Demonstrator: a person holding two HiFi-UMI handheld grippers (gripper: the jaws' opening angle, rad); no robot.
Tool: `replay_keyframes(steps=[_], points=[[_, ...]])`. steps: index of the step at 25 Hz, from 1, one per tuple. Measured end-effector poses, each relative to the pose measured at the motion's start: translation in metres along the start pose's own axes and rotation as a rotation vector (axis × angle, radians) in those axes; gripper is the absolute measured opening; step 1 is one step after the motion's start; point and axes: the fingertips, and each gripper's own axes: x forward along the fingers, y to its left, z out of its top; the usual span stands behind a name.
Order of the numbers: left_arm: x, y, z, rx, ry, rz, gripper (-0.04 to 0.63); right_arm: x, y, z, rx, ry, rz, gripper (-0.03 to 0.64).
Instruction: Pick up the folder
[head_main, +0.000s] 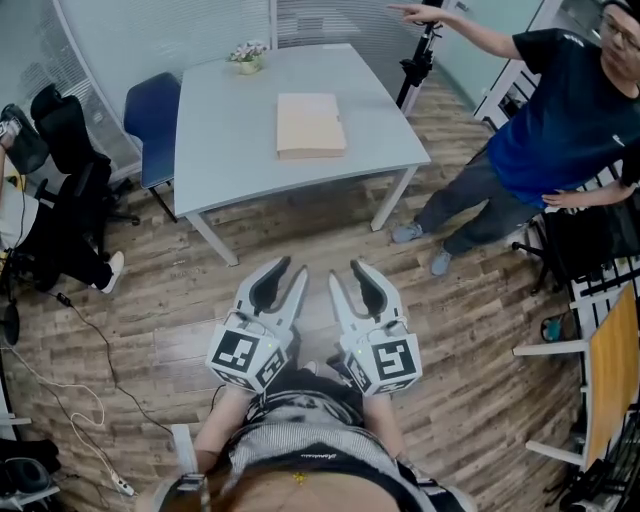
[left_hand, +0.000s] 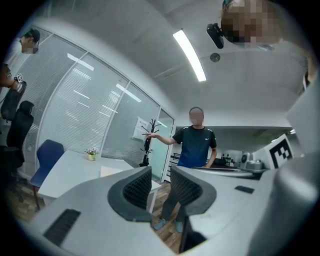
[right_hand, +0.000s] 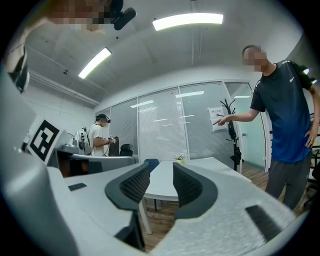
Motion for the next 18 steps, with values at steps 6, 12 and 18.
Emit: replay_keyframes(steps=[6,12,18], points=[[0.031,0.031,0.010,-0.002,-0.017,-0.013,0.095,0.037,-0.015,0.003,0.009,0.007,-0.018,0.153],[0.070,0.062,0.017,-0.018,-0.009,-0.036,0.095,0.083,-0.032,0.010,-0.004,0.009,-0.031,0.161],[0.105,0.093,0.021,-0.019,-0.007,-0.052,0.095,0.126,-0.048,0.012,-0.003,0.010,-0.034,0.164]])
